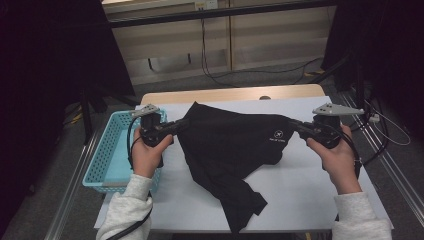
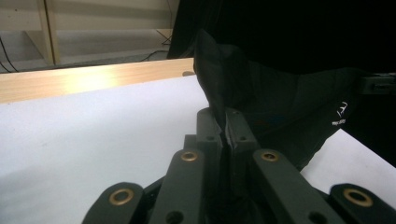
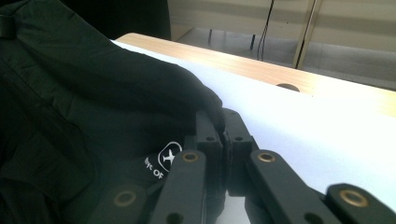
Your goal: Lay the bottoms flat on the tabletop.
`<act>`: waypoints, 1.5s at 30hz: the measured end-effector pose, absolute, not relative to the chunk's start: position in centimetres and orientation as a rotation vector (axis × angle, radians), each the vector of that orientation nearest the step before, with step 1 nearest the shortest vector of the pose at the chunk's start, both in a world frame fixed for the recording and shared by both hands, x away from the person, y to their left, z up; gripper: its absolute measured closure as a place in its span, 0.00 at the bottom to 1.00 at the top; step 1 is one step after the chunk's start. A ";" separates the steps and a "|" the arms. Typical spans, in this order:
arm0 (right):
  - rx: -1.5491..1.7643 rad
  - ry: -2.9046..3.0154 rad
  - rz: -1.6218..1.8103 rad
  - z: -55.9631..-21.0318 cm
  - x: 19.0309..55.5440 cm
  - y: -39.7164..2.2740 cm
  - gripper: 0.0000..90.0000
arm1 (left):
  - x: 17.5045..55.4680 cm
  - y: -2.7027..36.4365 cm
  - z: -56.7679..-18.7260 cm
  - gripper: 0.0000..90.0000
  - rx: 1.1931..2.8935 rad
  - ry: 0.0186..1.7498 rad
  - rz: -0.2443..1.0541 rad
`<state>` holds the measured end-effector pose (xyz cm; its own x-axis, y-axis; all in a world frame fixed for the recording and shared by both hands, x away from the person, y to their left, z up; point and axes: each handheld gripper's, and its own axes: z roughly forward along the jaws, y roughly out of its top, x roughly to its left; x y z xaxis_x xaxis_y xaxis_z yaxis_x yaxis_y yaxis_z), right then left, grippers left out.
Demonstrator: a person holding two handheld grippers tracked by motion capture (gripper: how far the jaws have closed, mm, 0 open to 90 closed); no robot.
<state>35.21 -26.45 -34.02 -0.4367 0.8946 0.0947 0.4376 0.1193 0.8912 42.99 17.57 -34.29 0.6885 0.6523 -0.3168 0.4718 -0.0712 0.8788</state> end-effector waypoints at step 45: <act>1.299 2.035 1.044 -42.0 36.8 -22.2 0.29 | 44.1 14.5 -39.7 0.21 1.875 0.978 0.260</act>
<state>36.84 -22.22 -42.02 -0.4155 0.9095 -0.0117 0.5210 0.2484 0.8166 44.06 14.49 -39.74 0.6546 0.7219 -0.2243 0.5152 -0.2089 0.8312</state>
